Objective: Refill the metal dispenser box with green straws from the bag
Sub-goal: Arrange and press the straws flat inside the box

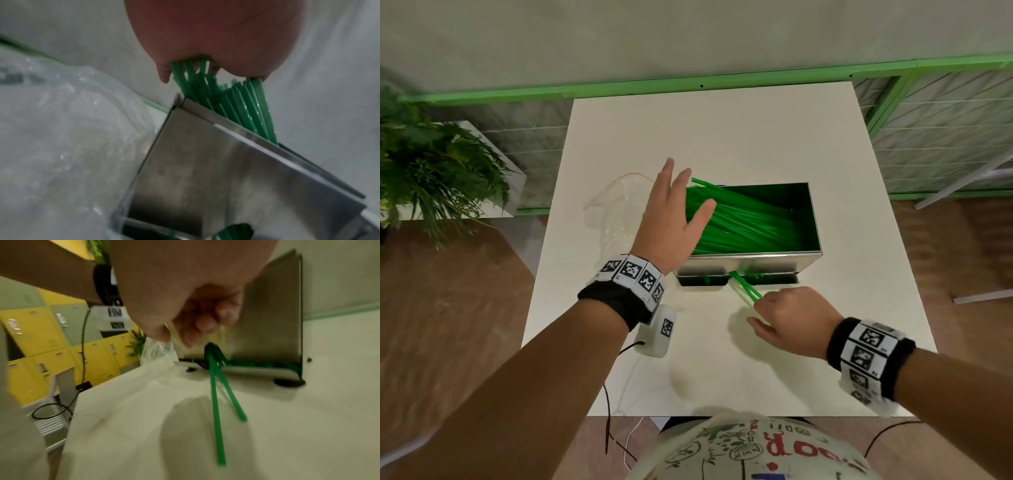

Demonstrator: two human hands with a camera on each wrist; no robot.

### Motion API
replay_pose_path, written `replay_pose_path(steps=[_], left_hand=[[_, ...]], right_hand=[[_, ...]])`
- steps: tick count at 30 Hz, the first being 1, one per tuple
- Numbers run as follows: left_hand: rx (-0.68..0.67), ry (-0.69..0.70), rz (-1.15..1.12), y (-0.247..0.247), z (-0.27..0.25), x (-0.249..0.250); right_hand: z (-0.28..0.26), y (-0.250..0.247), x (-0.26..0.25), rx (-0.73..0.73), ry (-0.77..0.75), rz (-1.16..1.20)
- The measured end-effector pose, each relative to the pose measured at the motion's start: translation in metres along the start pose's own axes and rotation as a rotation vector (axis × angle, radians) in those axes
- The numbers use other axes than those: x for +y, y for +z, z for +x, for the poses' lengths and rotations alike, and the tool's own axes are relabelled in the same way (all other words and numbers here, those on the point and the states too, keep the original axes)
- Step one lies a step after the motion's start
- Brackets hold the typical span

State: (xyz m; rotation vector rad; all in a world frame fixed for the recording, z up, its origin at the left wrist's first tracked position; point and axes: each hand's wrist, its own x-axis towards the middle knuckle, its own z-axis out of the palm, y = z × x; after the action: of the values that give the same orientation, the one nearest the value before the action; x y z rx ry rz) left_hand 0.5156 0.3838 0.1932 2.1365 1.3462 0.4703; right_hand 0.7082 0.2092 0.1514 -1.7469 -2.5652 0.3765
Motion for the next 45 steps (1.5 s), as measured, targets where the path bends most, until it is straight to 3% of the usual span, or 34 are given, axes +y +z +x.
replay_pose_path(steps=[2,4,6,8,13,21,23,25,30,32,35,38,42,45], left_hand=[[0.115,-0.074,-0.141,-0.001,0.001,0.001],[0.261,-0.119,-0.212,-0.005,0.003,-0.001],[0.319,-0.176,-0.234,-0.012,0.007,-0.008],[0.249,-0.237,-0.193,-0.020,0.013,-0.016],[0.134,-0.169,-0.136,-0.032,0.021,-0.026],[0.026,-0.163,-0.092,-0.040,0.030,-0.025],[0.035,-0.176,-0.136,-0.046,0.030,-0.024],[0.055,-0.181,-0.186,-0.054,0.028,-0.023],[0.028,-0.218,-0.313,-0.066,0.020,-0.027],[-0.027,-0.227,-0.314,-0.063,0.015,-0.026],[-0.030,-0.228,-0.271,-0.063,0.009,-0.022],[0.019,-0.220,-0.238,-0.077,0.007,-0.017],[0.068,-0.196,-0.177,-0.110,0.004,-0.016],[0.093,-0.204,-0.177,-0.133,0.002,-0.014]], right_hand=[[0.006,0.013,0.002,-0.232,0.228,-0.048],[0.016,0.020,0.005,-0.279,0.352,-0.047],[0.025,0.026,0.005,-0.272,0.416,-0.037],[0.033,0.031,0.005,-0.270,0.454,-0.036],[0.033,0.032,0.013,-0.349,0.517,0.020],[-0.051,-0.008,0.052,-0.631,0.431,-0.150],[-0.068,-0.030,0.056,-0.601,0.401,-0.107],[-0.072,-0.062,0.052,-0.473,0.334,-0.020],[-0.026,-0.135,0.034,0.106,0.145,0.201],[0.011,-0.148,0.029,0.221,0.131,0.170],[0.065,-0.140,0.034,0.206,0.224,0.096],[0.101,-0.120,0.040,0.050,0.406,0.048],[0.113,-0.102,0.041,-0.223,0.546,0.011],[0.108,-0.095,0.044,-0.274,0.601,0.010]])
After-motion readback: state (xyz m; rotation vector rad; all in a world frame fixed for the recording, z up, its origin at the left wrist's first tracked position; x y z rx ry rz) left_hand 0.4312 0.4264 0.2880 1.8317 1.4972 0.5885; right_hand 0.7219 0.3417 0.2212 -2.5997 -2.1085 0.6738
